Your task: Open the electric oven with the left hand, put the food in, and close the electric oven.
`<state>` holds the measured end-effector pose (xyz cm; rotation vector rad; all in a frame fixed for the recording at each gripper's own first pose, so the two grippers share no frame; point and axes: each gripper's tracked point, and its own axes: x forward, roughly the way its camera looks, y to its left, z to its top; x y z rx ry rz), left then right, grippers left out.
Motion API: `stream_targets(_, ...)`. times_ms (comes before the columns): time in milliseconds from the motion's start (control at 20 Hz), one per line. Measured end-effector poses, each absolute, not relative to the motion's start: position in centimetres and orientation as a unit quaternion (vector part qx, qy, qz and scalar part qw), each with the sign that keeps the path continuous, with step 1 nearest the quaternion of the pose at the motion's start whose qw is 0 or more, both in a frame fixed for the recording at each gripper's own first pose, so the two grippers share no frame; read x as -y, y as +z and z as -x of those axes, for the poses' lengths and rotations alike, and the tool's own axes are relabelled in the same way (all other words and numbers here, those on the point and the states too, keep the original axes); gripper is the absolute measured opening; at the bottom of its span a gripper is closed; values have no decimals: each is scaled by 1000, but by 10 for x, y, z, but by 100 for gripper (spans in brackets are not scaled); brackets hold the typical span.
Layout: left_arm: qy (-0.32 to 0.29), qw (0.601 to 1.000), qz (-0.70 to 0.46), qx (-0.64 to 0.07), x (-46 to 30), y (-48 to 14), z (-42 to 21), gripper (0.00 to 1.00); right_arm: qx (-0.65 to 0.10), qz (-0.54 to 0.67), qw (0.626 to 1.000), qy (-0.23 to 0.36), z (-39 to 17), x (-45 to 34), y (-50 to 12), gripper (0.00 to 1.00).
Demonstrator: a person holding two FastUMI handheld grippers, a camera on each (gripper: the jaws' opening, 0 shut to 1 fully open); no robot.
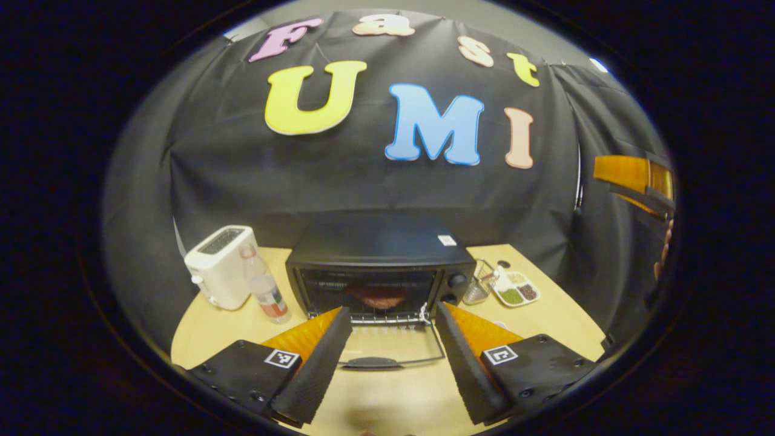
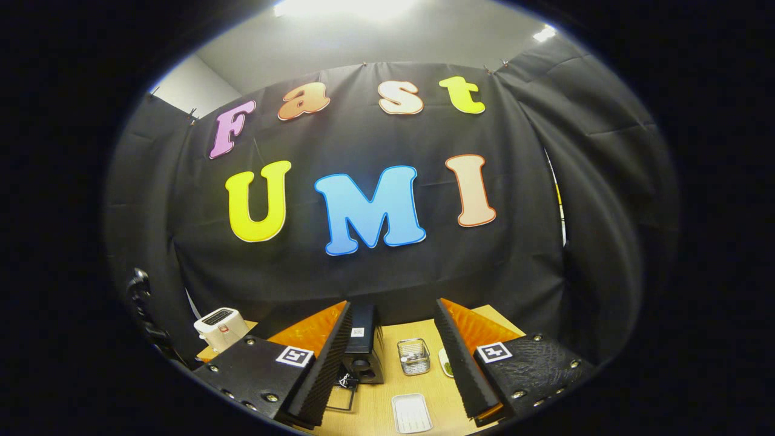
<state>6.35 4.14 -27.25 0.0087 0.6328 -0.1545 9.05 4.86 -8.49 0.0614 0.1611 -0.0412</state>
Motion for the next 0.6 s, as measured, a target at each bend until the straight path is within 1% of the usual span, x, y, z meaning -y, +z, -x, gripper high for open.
stream_targets(50,-78,941,-6,-329,-39,-290,-59,95,-82,-29,996,-22,-90,-48,-86,83)
stream_targets(100,-80,934,-11,-347,-39,-304,-55,95,-85,-28,996,-24,-91,-46,-88,83)
stream_targets(150,-81,930,-17,-359,-41,-313,-49,91,-91,-28,995,-24,-90,-46,-90,84)
stream_targets(200,-83,925,-23,-371,-41,-324,-47,91,-95,-25,995,-27,-88,-45,-91,86)
stream_targets(300,-87,913,-29,-398,-41,-344,-40,99,-96,-18,995,-29,-86,-42,-91,86)
stream_targets(350,-85,907,-32,-411,-41,-355,-39,95,-96,-14,995,-30,-87,-39,-92,87)
stream_targets(500,-70,887,-23,-457,-47,-388,-32,95,-101,-8,994,-34,-85,-33,-94,87)
stream_targets(550,-64,877,-19,-475,-50,-400,-27,99,-105,-9,994,-37,-85,-32,-96,87)
stream_targets(600,-61,868,-19,-493,-52,-410,-23,91,-108,-11,993,-42,-84,-29,-96,82)
